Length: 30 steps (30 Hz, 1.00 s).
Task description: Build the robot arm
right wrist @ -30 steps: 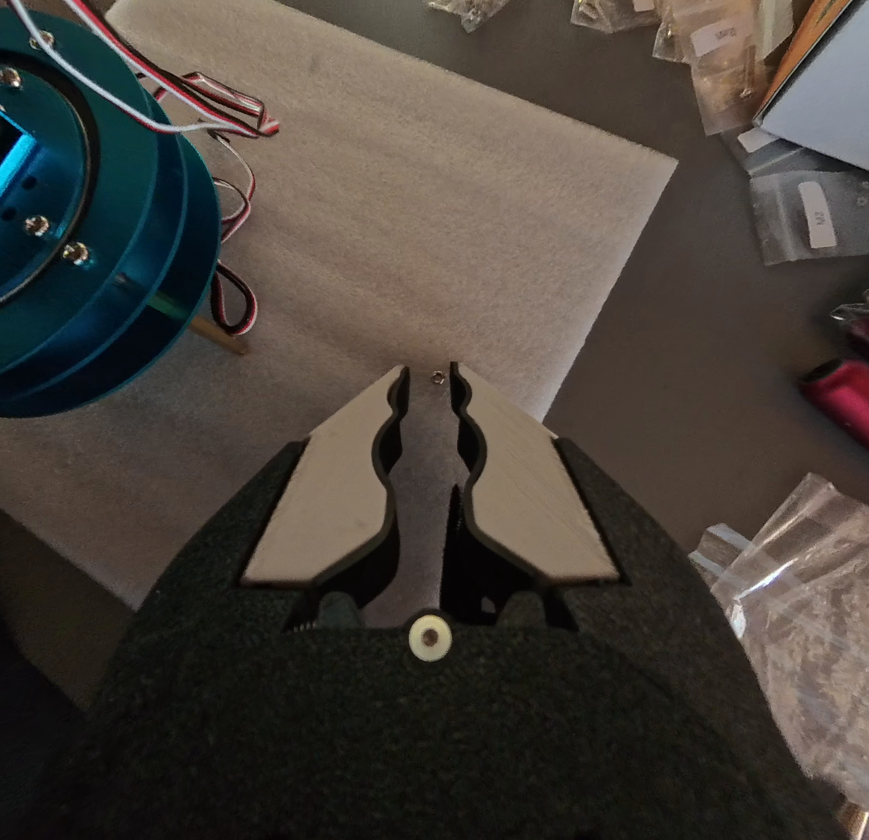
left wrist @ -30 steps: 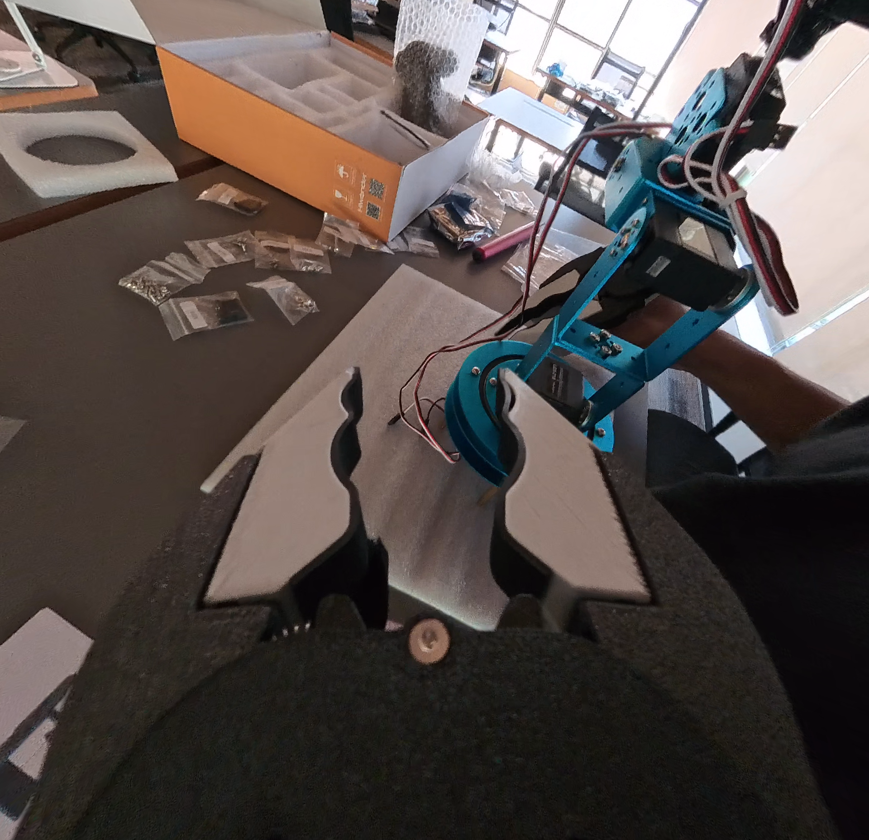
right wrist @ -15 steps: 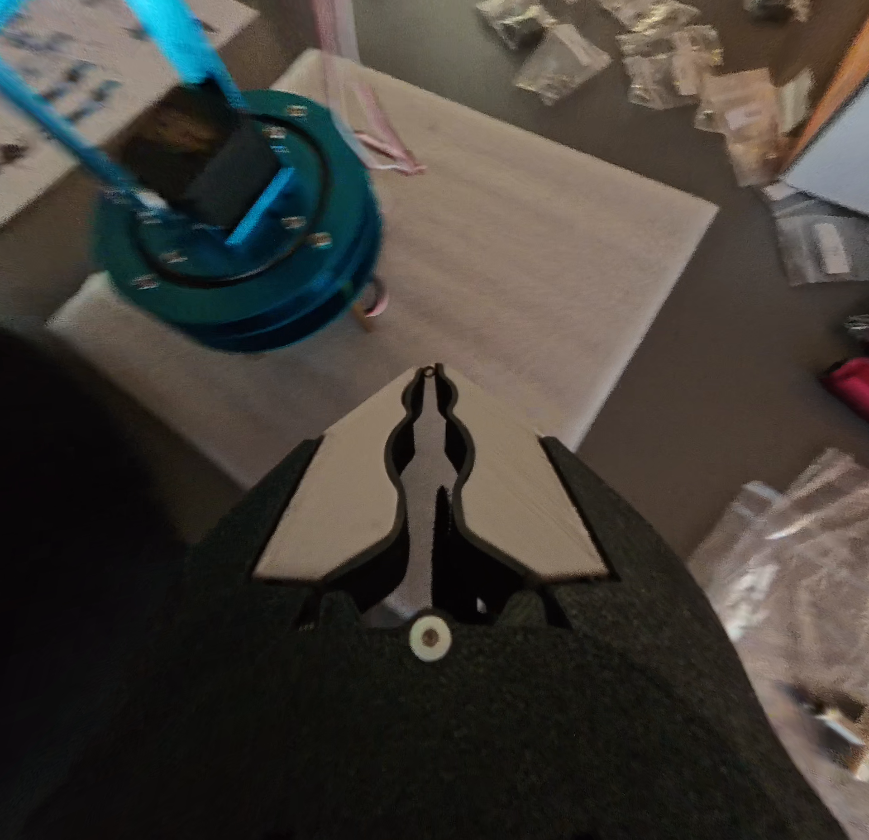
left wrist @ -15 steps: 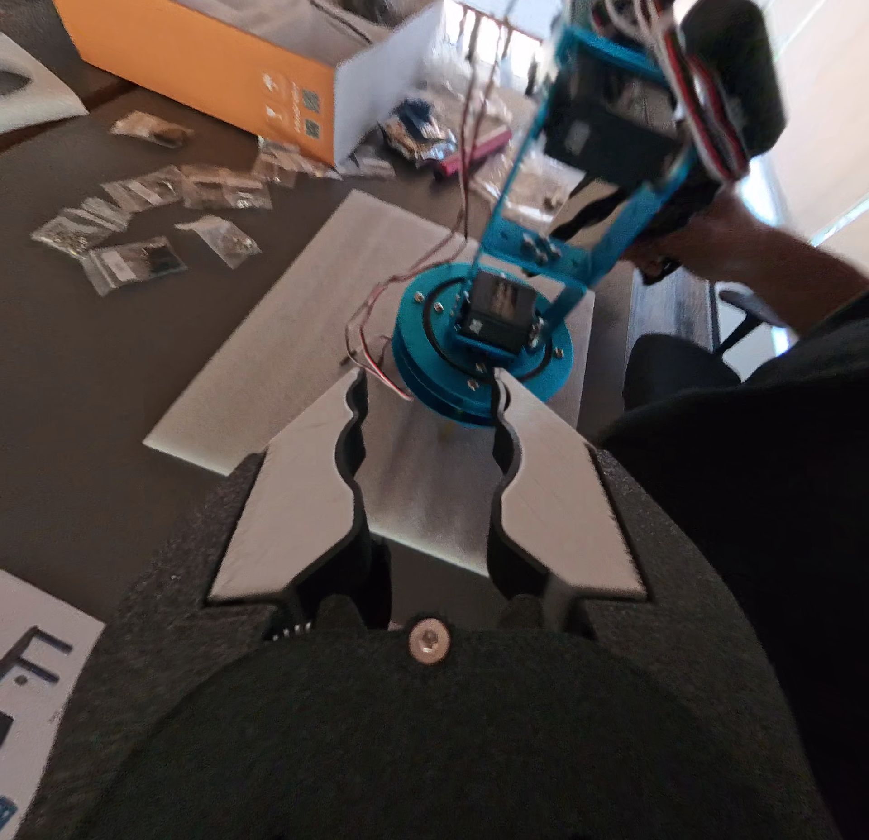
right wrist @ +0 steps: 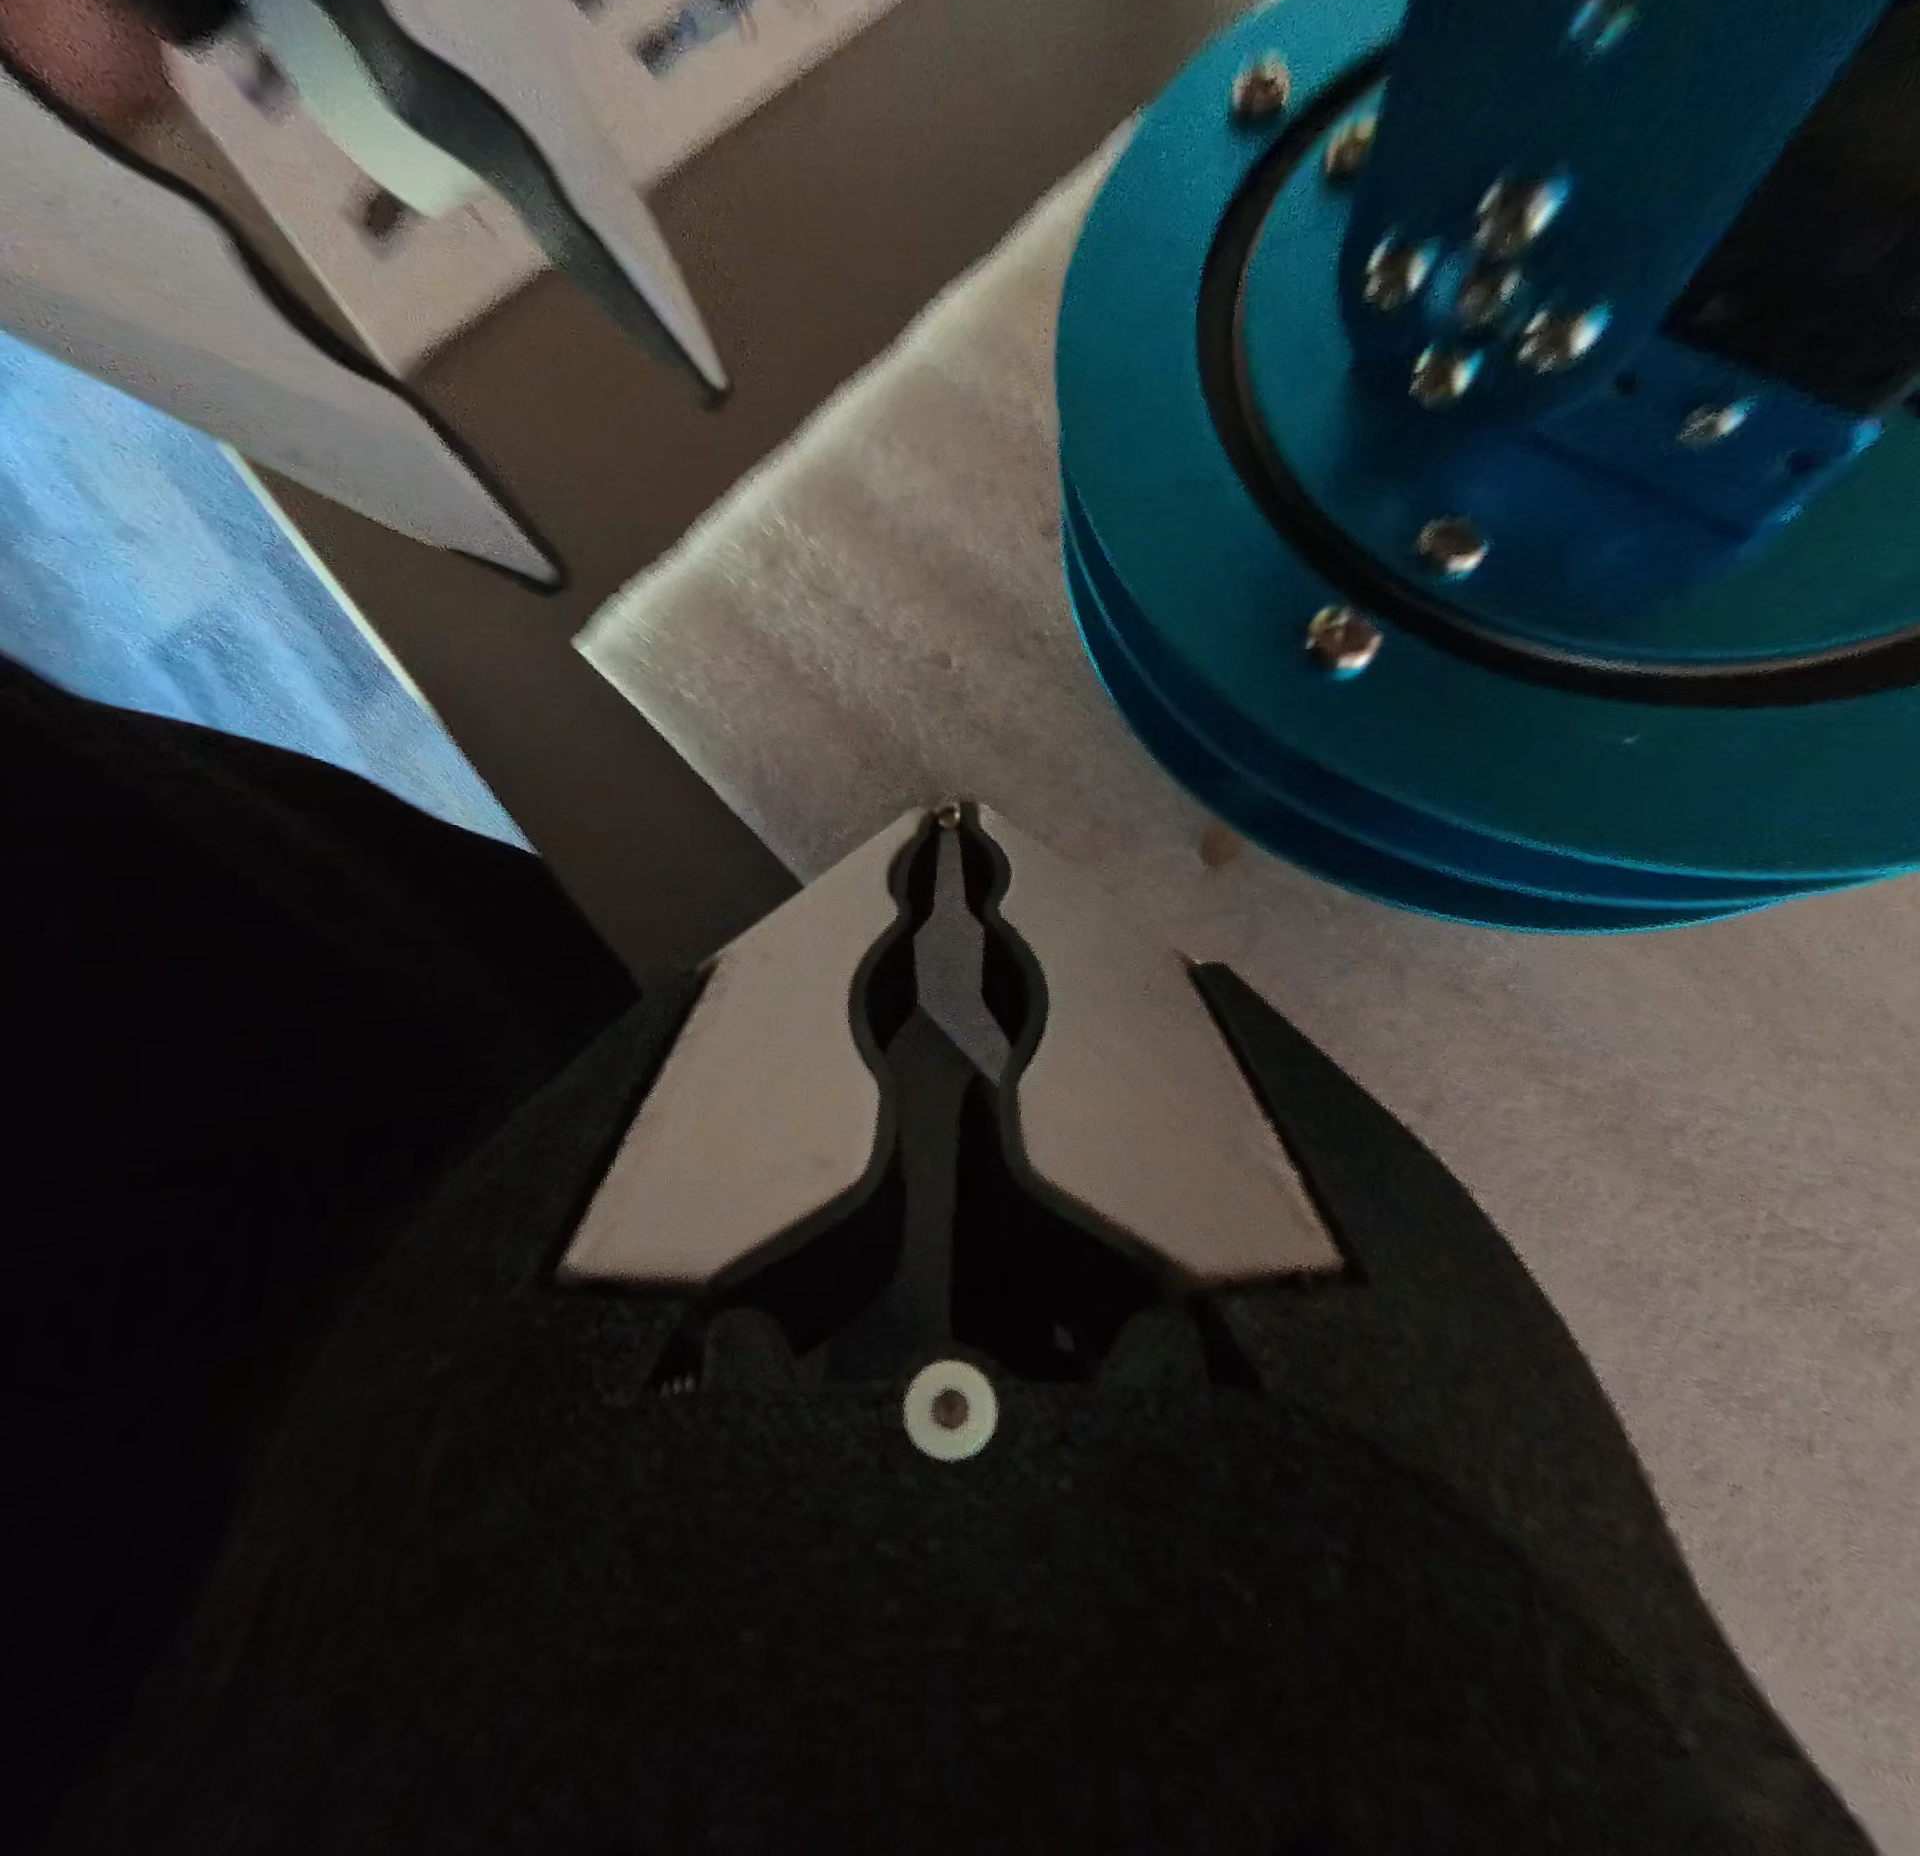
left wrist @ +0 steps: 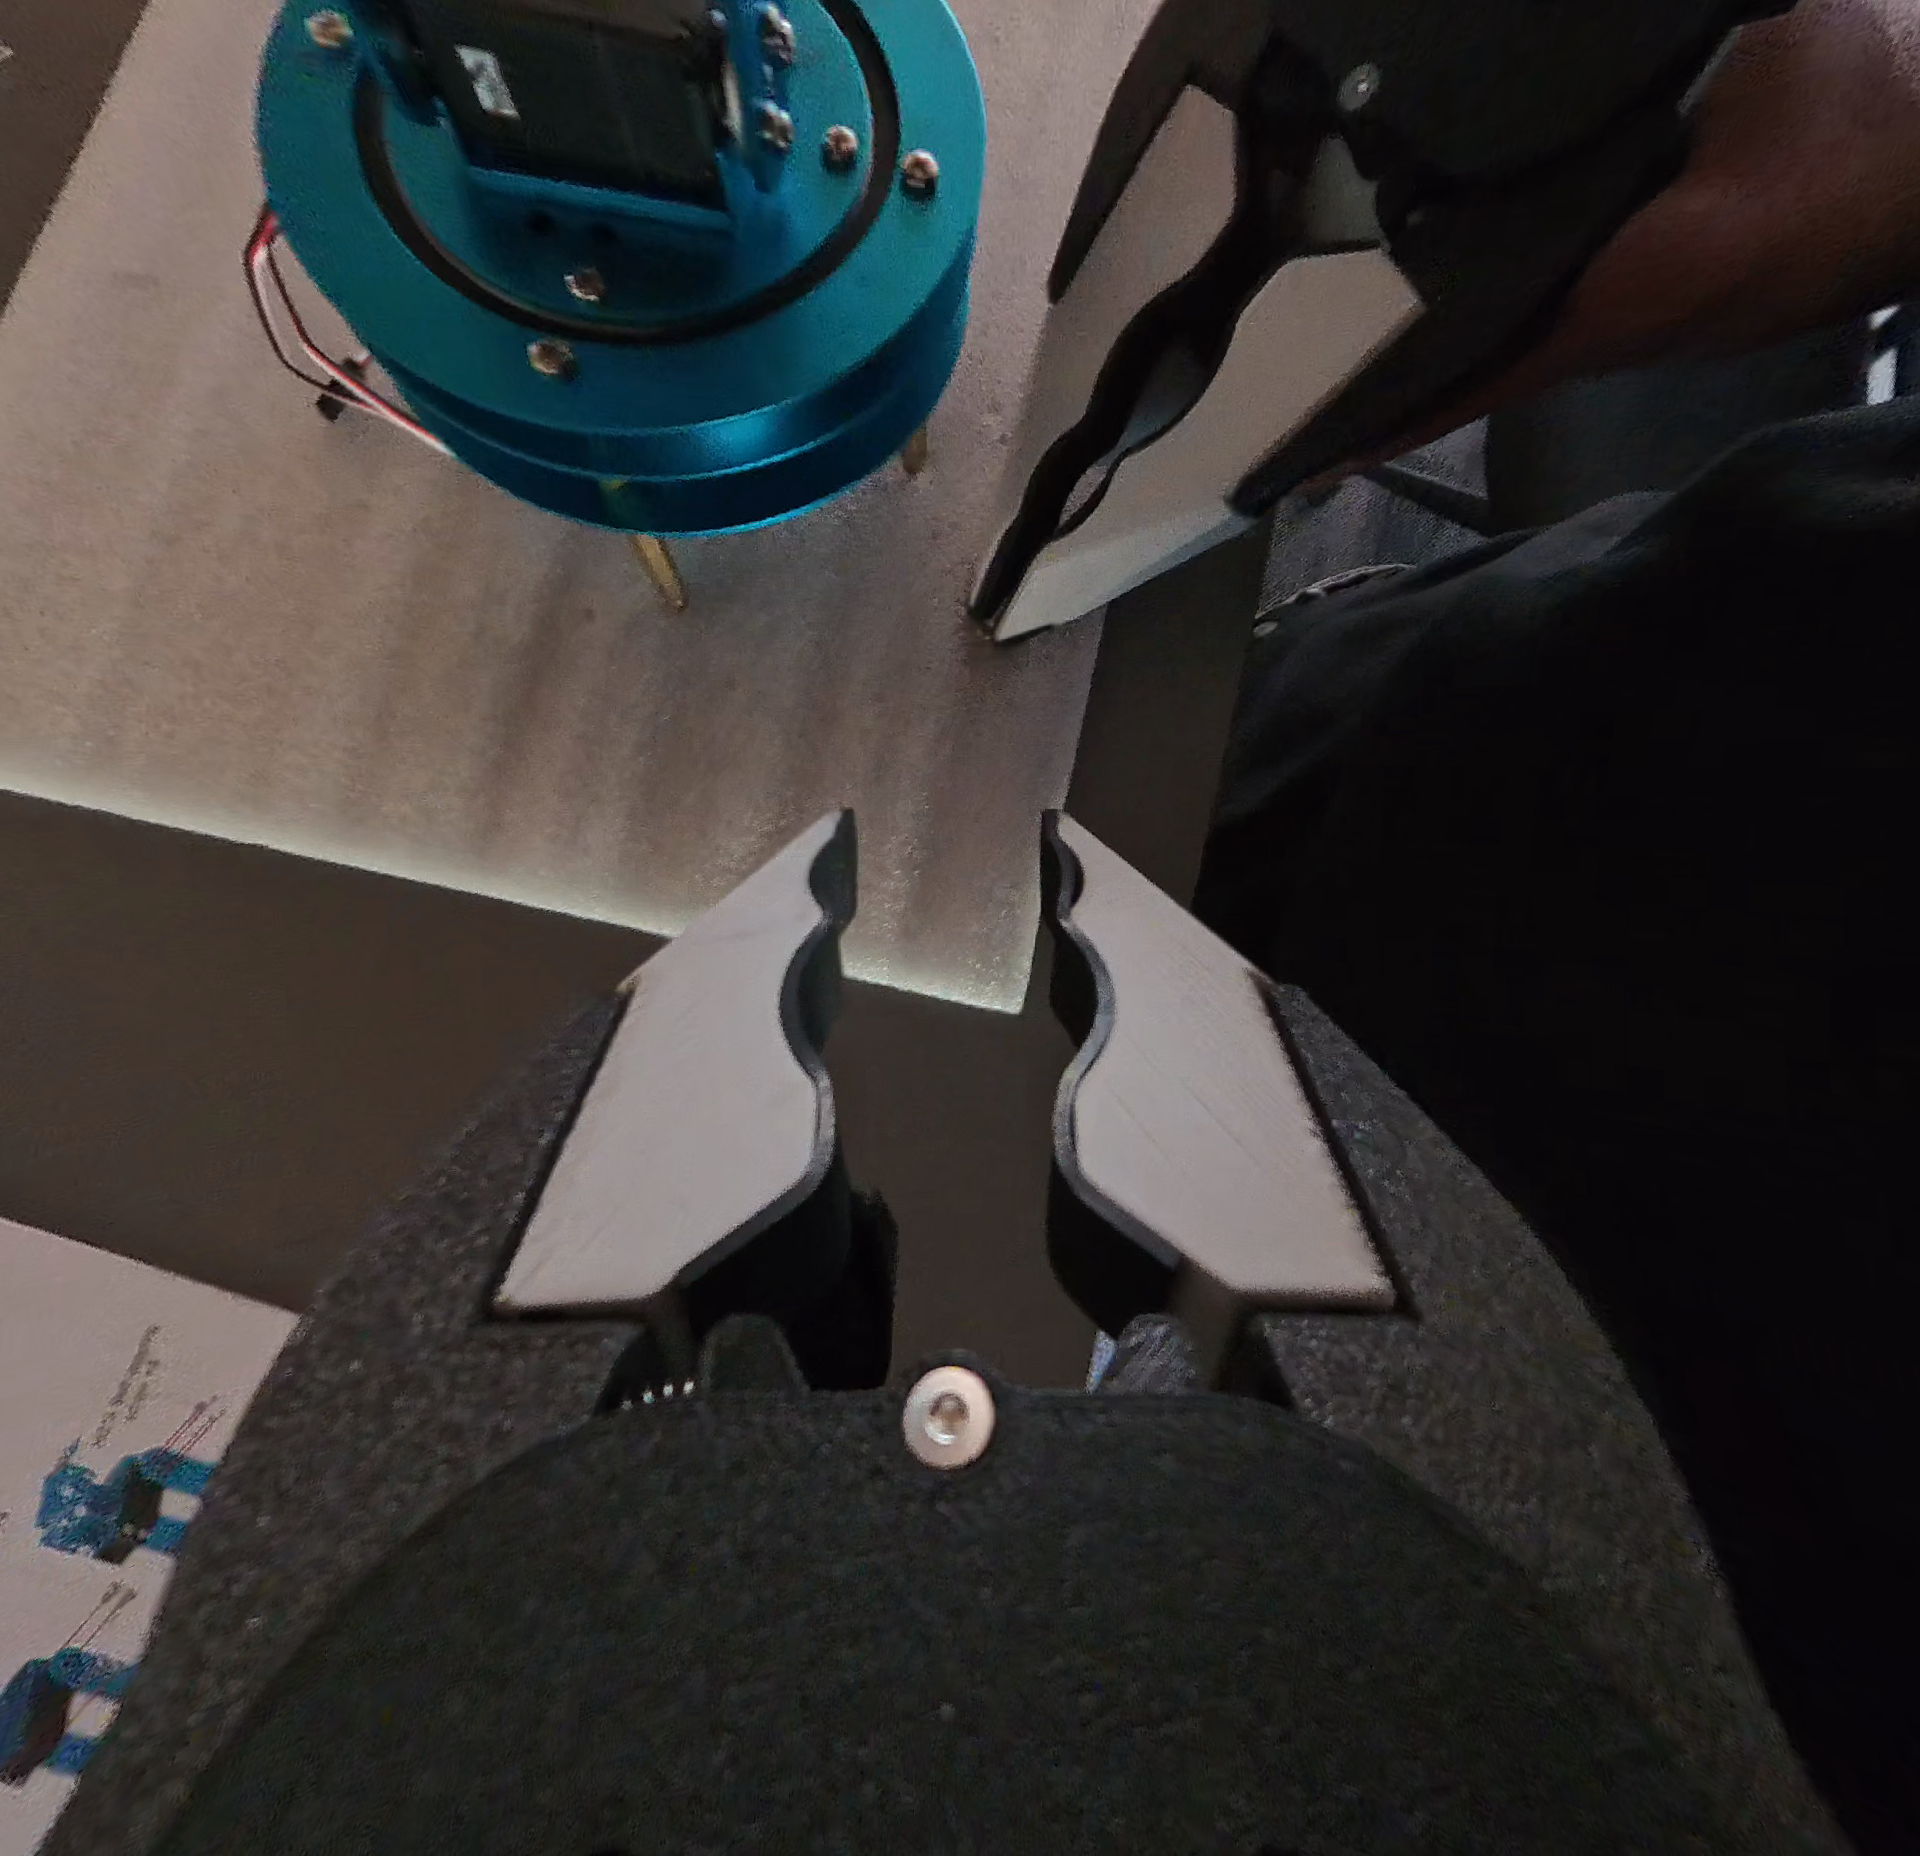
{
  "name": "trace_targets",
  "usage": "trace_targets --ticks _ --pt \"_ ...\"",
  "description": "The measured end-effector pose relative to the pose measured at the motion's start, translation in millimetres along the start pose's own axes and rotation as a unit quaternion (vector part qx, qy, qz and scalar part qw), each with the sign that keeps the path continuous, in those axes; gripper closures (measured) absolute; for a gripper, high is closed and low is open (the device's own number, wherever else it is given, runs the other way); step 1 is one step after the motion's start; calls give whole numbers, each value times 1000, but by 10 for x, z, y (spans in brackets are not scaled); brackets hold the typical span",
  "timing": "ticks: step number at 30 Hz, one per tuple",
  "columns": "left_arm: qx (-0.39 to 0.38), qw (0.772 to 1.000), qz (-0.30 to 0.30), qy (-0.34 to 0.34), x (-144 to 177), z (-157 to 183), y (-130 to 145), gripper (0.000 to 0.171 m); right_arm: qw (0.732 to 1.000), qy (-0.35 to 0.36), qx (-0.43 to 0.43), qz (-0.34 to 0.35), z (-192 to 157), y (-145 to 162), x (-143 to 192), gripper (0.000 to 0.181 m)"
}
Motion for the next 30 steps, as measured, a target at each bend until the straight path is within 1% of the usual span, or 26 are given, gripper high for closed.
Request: trace_targets --ticks 2,3,4,6,7,9,12,15,20,25,30 --pt "-12 1000 -7 -6 -80 70 -2 143 1000 8 4 14 11 -7 12 174" --pt "-19 1000 -8 -11 -131 95 -23 145 1000 10 -1 15 24 -7 45 165" --pt "-23 1000 -8 -15 -184 114 -53 145 1000 3 -8 19 24 -7 93 161" --pt "-20 1000 -1 -14 -295 140 -130 145 999 -6 -15 41 27 -24 238 161" --pt "-15 1000 1 -18 -350 133 -171 145 999 5 -15 51 55 -21 325 162" --pt "-4 1000 3 -27 -446 108 -231 149 998 29 -23 49 131 33 482 164" --pt "17 1000 -11 -17 -565 94 -244 153 996 67 -39 41 234 159 687 167" --pt "22 999 -28 -3 -648 104 -216 153 993 89 -63 46 291 275 828 169" --pt "19 998 -59 2 -739 91 -167 153 989 96 -93 56 329 382 927 169" --pt "9 998 -64 -3 -752 84 -157 157 991 98 -76 40 355 392 956 170" --pt "-42 997 -71 -11 -758 115 -164 156 993 88 -68 44 390 323 971 170"
Point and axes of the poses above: each gripper's, where its closed fingertips meet, x back along the fingers, y out of its underside, z = x × y across the jaws, the point moved 7 cm from there along x, back along the fingers, and after that the axes turned 6 degrees about z, right-handed, at the moved point
